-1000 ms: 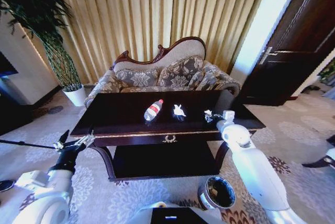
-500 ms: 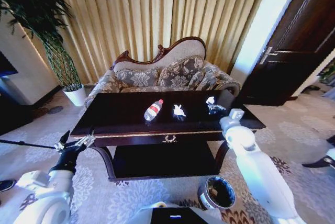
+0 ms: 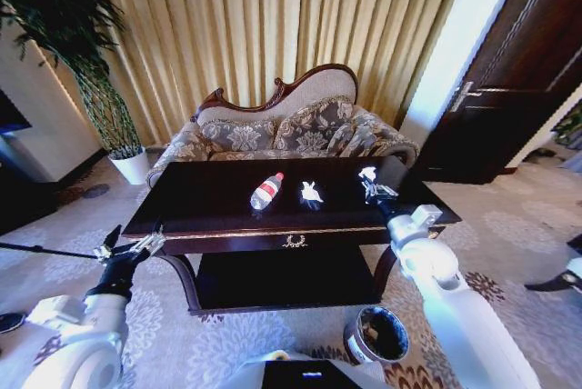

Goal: Move to the front of the table and place the trash on the table into the trash bin.

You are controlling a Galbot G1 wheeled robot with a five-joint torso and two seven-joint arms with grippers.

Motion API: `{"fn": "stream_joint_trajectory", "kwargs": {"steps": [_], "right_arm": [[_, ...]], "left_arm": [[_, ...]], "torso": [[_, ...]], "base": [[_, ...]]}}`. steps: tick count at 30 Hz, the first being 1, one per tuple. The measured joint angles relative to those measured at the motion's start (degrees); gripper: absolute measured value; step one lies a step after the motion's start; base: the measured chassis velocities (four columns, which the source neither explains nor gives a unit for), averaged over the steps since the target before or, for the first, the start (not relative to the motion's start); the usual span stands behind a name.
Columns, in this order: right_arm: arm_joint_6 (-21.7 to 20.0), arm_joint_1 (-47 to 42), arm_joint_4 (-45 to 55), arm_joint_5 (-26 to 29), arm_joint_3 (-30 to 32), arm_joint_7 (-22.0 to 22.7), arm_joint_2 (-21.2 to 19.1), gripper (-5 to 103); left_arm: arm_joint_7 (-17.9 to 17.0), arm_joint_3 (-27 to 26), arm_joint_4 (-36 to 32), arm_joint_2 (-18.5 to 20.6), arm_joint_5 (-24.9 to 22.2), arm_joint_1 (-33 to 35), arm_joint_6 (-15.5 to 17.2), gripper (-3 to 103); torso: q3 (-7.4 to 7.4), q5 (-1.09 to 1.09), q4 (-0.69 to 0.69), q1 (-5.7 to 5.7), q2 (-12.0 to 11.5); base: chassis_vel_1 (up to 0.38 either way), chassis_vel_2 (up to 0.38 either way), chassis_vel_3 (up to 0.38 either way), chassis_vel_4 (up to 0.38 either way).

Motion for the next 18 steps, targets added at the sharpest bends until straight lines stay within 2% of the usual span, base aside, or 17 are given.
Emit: {"fn": "stream_joint_trajectory", "kwargs": {"steps": [7, 18], "right_arm": [[-0.37, -0.65, 0.40, -0.27, 0.34, 0.15, 0.13, 1], [-0.51, -0.87, 0.56, -0.48, 0.47, 0.15, 0.49, 1]], "left_arm": [[0.07, -0.03, 0.00, -0.11, 0.02, -0.08, 0.00, 100], [0.09, 0.05, 0.00, -0.17, 0.10, -0.04, 0.00, 100]], "torso": [[0.01, 0.00, -0.01, 0.02, 0.00], [0.00, 0.00, -0.01, 0.01, 0.00]], "base": [[0.023, -0.029, -0.026, 0.028], [0.184, -0.179, -0.192, 0.179]]}}
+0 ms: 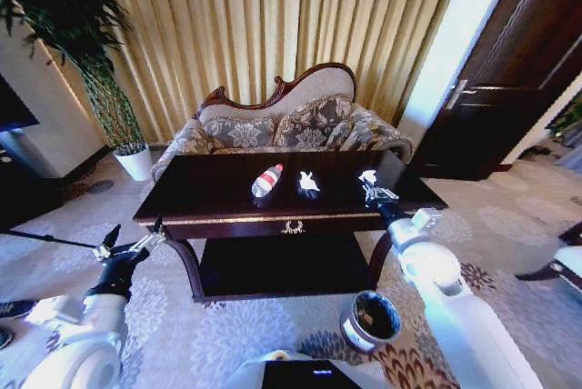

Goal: Move to the front of the table and place the trash on the table into the trash bin.

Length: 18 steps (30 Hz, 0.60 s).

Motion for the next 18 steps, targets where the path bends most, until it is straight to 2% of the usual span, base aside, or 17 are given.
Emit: {"fn": "stream_joint_trajectory", "kwargs": {"steps": [6, 11, 16, 18], "right_arm": [[-0.12, -0.58, -0.09, -0.86, -0.08, -0.23, 0.58, 1], [-1.68, -2.12, -2.60, -2.54, -0.24, -0.68, 2.09, 1], [-1.98, -3.32, -11.37, -5.48, -0.15, -0.88, 3.65, 1], [-1.97, -3.22, -18.23, -6.36, -0.16, -0.88, 4.34, 1]], "left_arm": [[0.00, 0.08, 0.00, -0.15, 0.06, 0.10, 0.00, 100], [0.02, 0.19, 0.00, -0.23, 0.09, 0.10, 0.00, 100], [0.05, 0.16, 0.00, -0.24, 0.08, 0.07, -0.01, 100], [0.09, 0.09, 0.00, -0.25, 0.07, 0.05, -0.04, 100]], "torso": [[-0.02, -0.01, 0.02, -0.04, 0.03], [-0.03, -0.01, 0.00, -0.06, 0.05], [0.02, 0.00, 0.01, -0.01, -0.01], [0.04, 0.00, 0.01, 0.06, -0.04]], "base": [[0.258, -0.234, -0.233, 0.247], [0.088, -0.102, -0.119, 0.128], [0.000, 0.000, 0.000, 0.000], [-0.015, 0.059, 0.041, -0.051]]}}
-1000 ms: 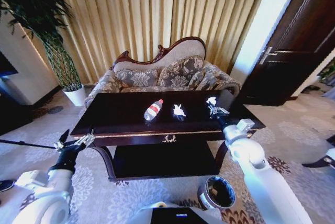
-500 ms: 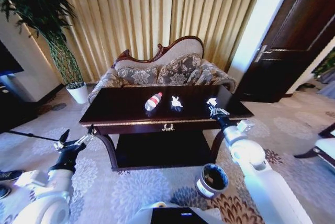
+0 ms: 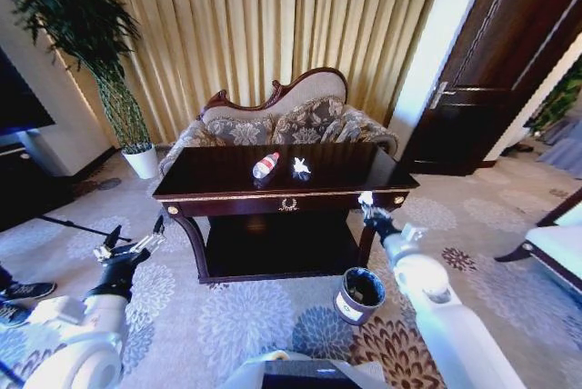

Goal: Move to the front of the table and place the trash on the table into the trash bin.

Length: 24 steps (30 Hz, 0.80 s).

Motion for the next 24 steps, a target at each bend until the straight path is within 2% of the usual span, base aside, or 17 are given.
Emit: {"fn": "stream_joint_trajectory", "kwargs": {"steps": [3, 6, 8, 11, 15, 23, 24], "right_arm": [[0.31, 0.60, -5.75, -0.85, -0.15, 0.01, 0.58, 1], [2.44, 2.89, -18.13, -3.53, -0.59, 0.08, 1.59, 1], [2.86, 3.29, -20.36, -4.15, -0.65, 0.08, 1.73, 1], [5.03, 5.97, -31.39, -7.01, -1.22, 0.06, 2.52, 1], [5.79, 8.57, -38.88, -8.47, -1.95, -0.09, 3.71, 1], [7.00, 14.08, -46.98, -12.97, -2.54, 0.84, 7.10, 0], [7.08, 14.50, -47.39, -13.23, -2.53, 1.06, 7.37, 4]], "left_arm": [[0.02, 0.00, 0.00, -0.02, 0.00, -0.01, -0.02, 100], [0.06, -0.01, 0.00, -0.02, -0.01, -0.04, -0.12, 100], [0.07, -0.01, 0.00, -0.01, -0.01, -0.04, -0.12, 100], [0.10, -0.09, 0.00, -0.01, -0.02, 0.00, -0.17, 100], [0.12, -0.02, 0.00, -0.04, -0.03, -0.02, -0.21, 100], [0.15, 0.01, 0.00, -0.18, -0.03, 0.04, -0.24, 100], [0.15, -0.03, 0.00, -0.17, -0.03, 0.06, -0.24, 100]], "torso": [[0.00, 0.01, -0.01, 0.00, 0.00], [-0.03, 0.00, 0.01, -0.05, 0.03], [-0.04, 0.01, 0.00, -0.07, 0.04], [-0.04, 0.00, -0.02, -0.09, 0.05], [-0.04, 0.00, -0.01, -0.07, 0.04], [-0.04, -0.01, 0.01, -0.07, 0.04], [-0.04, -0.01, 0.02, -0.07, 0.04]], "base": [[-0.062, 0.064, 0.044, -0.037], [0.000, 0.000, 0.000, 0.000], [0.000, 0.000, 0.000, 0.000], [0.000, 0.000, 0.000, 0.000], [0.000, 0.000, 0.000, 0.000], [0.000, 0.000, 0.000, 0.000], [0.000, 0.000, 0.000, 0.000]]}}
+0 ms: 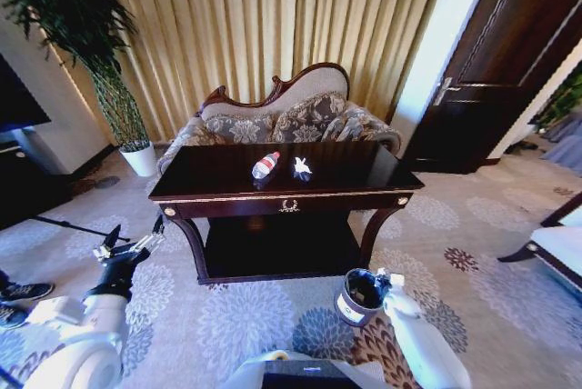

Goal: Move to the front of the table and place the trash on the table into the trash bin.

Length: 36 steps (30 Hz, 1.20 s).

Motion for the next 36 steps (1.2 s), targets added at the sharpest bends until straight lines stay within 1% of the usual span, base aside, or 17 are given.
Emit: {"fn": "stream_joint_trajectory", "kwargs": {"steps": [1, 2, 3, 6, 7, 8, 10, 13, 14, 17, 19, 23, 24, 26, 33, 35, 36], "right_arm": [[0.04, 0.64, -0.66, -0.25, 0.06, 0.39, 0.43, 10], [0.04, 0.83, -0.84, -0.30, 0.12, 0.60, 0.57, 10], [0.00, 0.90, -0.87, -0.31, 0.20, 0.92, 0.74, 15], [-0.13, 0.59, -0.84, -0.37, 0.26, 1.70, 0.83, 20], [-0.18, 0.36, -0.80, -0.38, 0.29, 1.89, 0.82, 32], [-0.23, 0.14, -0.75, -0.39, 0.36, 2.01, 0.75, 37], [-0.27, -0.01, -0.71, -0.40, 0.42, 2.09, 0.65, 37], [-0.31, -0.51, -0.41, -0.40, 0.63, 2.20, 0.08, 53], [-0.31, -0.51, -0.41, -0.40, 0.63, 2.20, 0.08, 53], [-0.35, -1.09, -0.05, -0.35, 0.91, 2.23, -0.29, 70], [-0.35, -1.25, 0.09, -0.33, 0.96, 2.23, -0.31, 70], [-0.37, -1.99, 0.79, -0.16, 1.14, 2.24, -0.34, 90], [-0.37, -1.99, 0.79, -0.16, 1.14, 2.24, -0.34, 90], [-0.38, -2.35, 1.25, -0.12, 1.17, 2.24, -0.33, 98], [-0.44, -3.97, 4.38, 1.55, 1.10, 2.13, -0.62, 100], [-0.43, -6.28, 10.78, 5.91, 0.92, 1.04, -1.59, 100], [-0.15, -7.37, 13.60, 6.65, 1.11, 0.62, -1.92, 100]], "left_arm": [[0.00, -0.18, 0.00, -0.01, -0.04, 0.05, -0.01, 100], [0.00, -0.28, 0.00, -0.03, -0.06, 0.06, -0.04, 100], [0.04, -0.39, 0.00, -0.13, -0.08, 0.09, -0.16, 100], [0.17, -0.40, 0.00, -0.52, -0.08, 0.17, -0.71, 100], [0.28, -0.35, 0.00, -0.70, -0.07, 0.21, -0.80, 100], [0.50, -0.32, 0.00, -0.85, -0.04, 0.25, -0.86, 100], [0.69, -0.30, 0.00, -0.95, 0.03, 0.28, -0.93, 100], [0.94, -0.21, 0.00, -1.08, 0.16, 0.37, -1.05, 100], [0.94, -0.21, 0.00, -1.08, 0.16, 0.37, -1.05, 100], [0.96, -0.19, 0.00, -1.05, 0.21, 0.41, -1.08, 100], [0.97, -0.19, 0.00, -1.05, 0.22, 0.41, -1.07, 100], [0.97, -0.15, 0.00, -1.11, 0.24, 0.46, -1.08, 100], [0.97, -0.15, 0.00, -1.11, 0.24, 0.46, -1.08, 100], [0.99, -0.15, 0.00, -1.21, 0.26, 0.54, -1.08, 100], [1.01, -0.26, 0.00, -1.23, 0.22, 0.55, -1.08, 100], [1.02, -0.26, 0.00, -1.21, 0.16, 0.46, -1.08, 100], [1.02, -0.17, 0.00, -1.22, 0.16, 0.38, -1.08, 100]], "torso": [[0.00, 0.00, 0.00, 0.00, 0.00], [0.00, 0.01, 0.00, 0.00, 0.00], [0.01, 0.00, -0.02, 0.01, 0.00], [0.01, 0.00, -0.03, 0.01, 0.00], [0.00, 0.00, -0.03, 0.01, 0.00], [0.00, 0.00, -0.03, 0.00, 0.00], [0.00, 0.00, -0.03, 0.00, 0.00], [0.00, 0.00, -0.03, 0.01, 0.00], [0.00, 0.00, -0.03, 0.01, 0.00], [0.00, 0.00, -0.03, 0.01, 0.00], [0.00, 0.00, -0.03, 0.00, 0.00], [0.00, 0.01, -0.03, 0.00, 0.00], [0.00, 0.01, -0.03, 0.00, 0.00], [0.01, 0.01, -0.02, 0.01, 0.00], [0.01, 0.03, -0.02, 0.00, 0.00], [0.00, 0.00, -0.03, 0.00, 0.00], [0.00, 0.00, -0.01, 0.00, 0.00]], "base": [[0.000, 0.000, 0.000, 0.000], [0.000, 0.000, 0.000, 0.000], [0.000, 0.000, 0.000, 0.000], [0.000, 0.000, 0.000, 0.000], [0.000, 0.000, 0.000, 0.000], [0.000, 0.000, 0.000, 0.000], [0.000, 0.000, 0.000, 0.000], [0.000, 0.000, 0.000, 0.000], [0.000, 0.000, 0.000, 0.000], [0.000, 0.000, 0.000, 0.000], [0.000, 0.000, 0.000, 0.000], [0.000, 0.000, 0.000, 0.000], [0.000, 0.000, 0.000, 0.000], [0.000, 0.000, 0.000, 0.000], [0.000, 0.000, 0.000, 0.000], [0.000, 0.000, 0.000, 0.000], [0.000, 0.000, 0.000, 0.000]]}}
